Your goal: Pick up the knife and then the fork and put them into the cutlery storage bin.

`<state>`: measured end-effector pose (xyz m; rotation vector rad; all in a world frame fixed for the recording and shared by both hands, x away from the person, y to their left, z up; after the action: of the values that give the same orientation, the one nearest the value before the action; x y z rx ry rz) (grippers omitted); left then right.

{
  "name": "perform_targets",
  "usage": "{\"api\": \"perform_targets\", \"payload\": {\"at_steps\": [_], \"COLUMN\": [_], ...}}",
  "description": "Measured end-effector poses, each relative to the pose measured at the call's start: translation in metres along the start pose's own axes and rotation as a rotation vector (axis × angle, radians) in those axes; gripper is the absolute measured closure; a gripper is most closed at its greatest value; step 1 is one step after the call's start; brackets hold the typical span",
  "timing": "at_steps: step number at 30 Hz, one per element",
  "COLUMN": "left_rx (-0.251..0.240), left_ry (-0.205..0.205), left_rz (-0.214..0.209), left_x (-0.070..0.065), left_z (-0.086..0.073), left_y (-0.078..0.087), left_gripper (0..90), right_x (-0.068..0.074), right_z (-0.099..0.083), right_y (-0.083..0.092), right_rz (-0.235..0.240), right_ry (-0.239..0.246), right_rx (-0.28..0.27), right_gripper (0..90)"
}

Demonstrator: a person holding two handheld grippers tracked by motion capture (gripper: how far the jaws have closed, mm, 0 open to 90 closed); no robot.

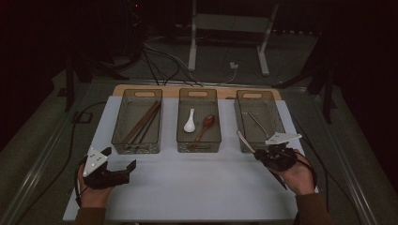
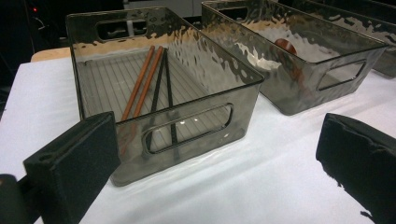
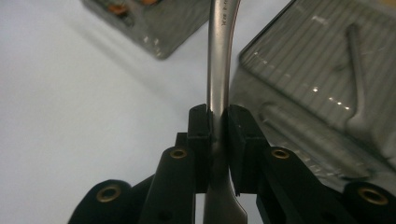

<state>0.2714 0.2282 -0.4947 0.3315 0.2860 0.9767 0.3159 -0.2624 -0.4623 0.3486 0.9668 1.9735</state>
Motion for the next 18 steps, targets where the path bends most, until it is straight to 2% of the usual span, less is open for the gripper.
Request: {"api": "perform_targets", "payload": {"at_steps": [11,18], "left_rx": [0.002,0.004], "left_ry": [0.001,0.003], "left_rz": [0.002,0.005], "left_x": [0.001,0.002], "left_z": [0.000,0.000], "left_y": [0.000,0.001], "left_gripper": [0.5,0.5], "right_x": [-0.022,-0.047], "right_z": [0.014,0.026], "right_y": [0.005,0.005], "right_rz": [-0.039,-0.085], "right_ry": [-0.062,-0.116], "right_rx": [-0.038,-0.060], "right_gripper": [80.3,80.3]}}
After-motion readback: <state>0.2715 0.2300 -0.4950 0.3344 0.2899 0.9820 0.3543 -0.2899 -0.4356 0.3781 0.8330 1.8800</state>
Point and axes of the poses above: each handheld gripper's, and its own axes: y roughly backward along the jaws, z roughly out of its top, x roughly to its left, the point moved 4 cm from there along -y, roughly forward along the jaws, and after that the axes turned 7 degrees about -z, right-handed, at the moved point
